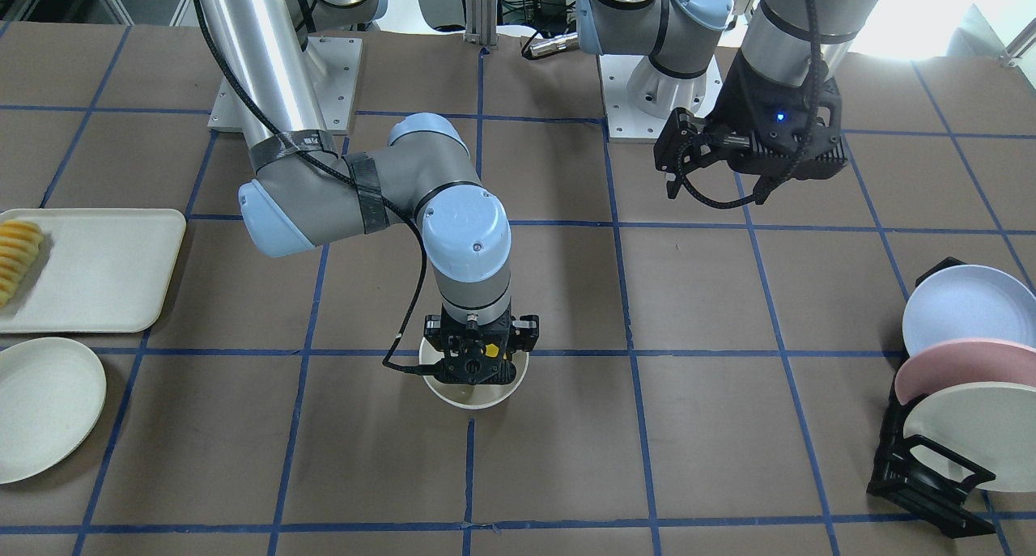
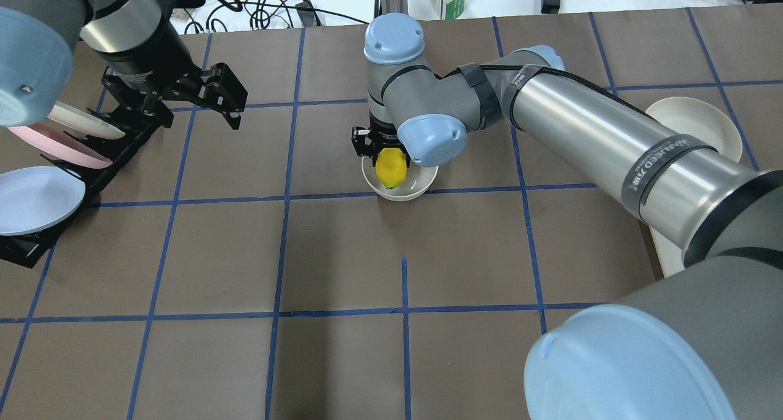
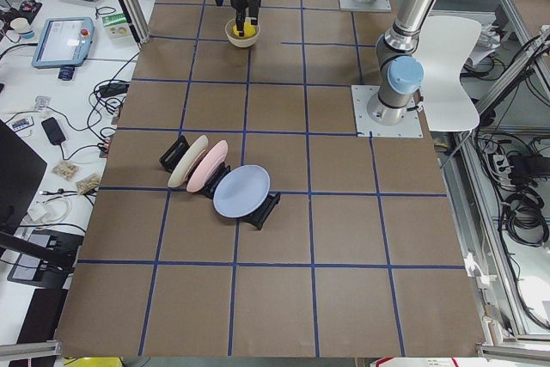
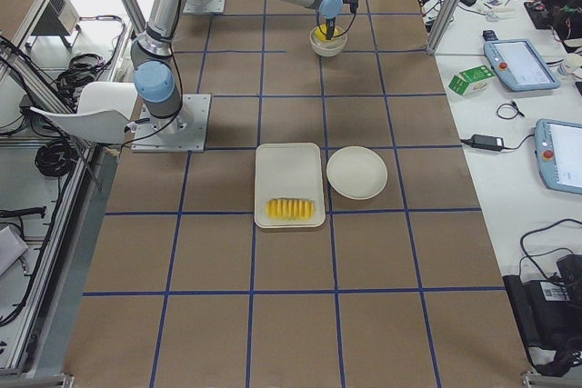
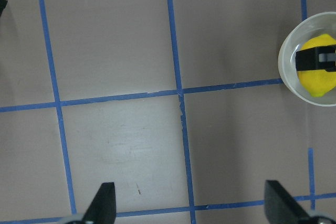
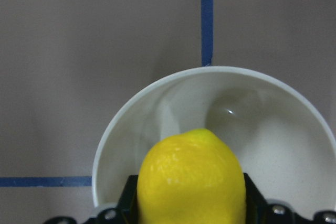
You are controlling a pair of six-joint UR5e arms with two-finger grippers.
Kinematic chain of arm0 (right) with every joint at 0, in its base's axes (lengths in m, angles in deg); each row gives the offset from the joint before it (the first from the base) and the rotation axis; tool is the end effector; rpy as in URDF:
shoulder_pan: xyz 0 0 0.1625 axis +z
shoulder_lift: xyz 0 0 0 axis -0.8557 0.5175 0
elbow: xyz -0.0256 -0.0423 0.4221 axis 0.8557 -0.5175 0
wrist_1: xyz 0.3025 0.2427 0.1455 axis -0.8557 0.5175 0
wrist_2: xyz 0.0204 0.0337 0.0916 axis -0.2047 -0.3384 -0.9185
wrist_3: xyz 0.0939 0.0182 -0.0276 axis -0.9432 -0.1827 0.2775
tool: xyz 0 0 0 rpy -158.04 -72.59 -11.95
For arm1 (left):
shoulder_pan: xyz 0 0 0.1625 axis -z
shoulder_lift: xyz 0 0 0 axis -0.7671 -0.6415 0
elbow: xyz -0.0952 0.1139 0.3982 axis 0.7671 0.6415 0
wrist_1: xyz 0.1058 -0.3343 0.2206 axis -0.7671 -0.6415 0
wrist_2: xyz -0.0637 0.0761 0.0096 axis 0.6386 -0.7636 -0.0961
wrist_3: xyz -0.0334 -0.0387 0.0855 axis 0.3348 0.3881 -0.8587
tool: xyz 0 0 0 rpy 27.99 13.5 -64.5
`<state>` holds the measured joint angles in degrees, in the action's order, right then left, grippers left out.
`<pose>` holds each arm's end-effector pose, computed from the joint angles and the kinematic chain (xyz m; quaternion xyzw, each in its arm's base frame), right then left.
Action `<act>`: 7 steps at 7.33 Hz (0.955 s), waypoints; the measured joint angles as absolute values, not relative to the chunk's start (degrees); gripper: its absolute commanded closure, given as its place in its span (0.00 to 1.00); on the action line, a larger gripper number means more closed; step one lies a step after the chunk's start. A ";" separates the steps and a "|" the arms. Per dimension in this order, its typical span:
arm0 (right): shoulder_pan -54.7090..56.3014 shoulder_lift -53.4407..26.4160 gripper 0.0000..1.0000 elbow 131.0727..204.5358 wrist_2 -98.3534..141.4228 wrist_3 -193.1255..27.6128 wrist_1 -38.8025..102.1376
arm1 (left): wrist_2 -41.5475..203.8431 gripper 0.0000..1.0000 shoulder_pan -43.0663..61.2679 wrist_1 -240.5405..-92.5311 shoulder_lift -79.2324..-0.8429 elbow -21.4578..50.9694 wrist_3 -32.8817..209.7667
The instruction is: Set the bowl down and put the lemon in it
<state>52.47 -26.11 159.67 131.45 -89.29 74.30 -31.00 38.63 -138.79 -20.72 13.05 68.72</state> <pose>0.3765 -0.5838 0.2421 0.0146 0.9994 -0.0044 0.0311 -0.1212 -0.5001 0.4943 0.0324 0.9993 -0.0165 0.0063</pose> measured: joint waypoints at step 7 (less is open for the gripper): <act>51.84 -18.72 0.00 159.44 132.85 -88.16 70.09 | -30.27 0.00 36.16 -140.65 -20.60 10.73 69.39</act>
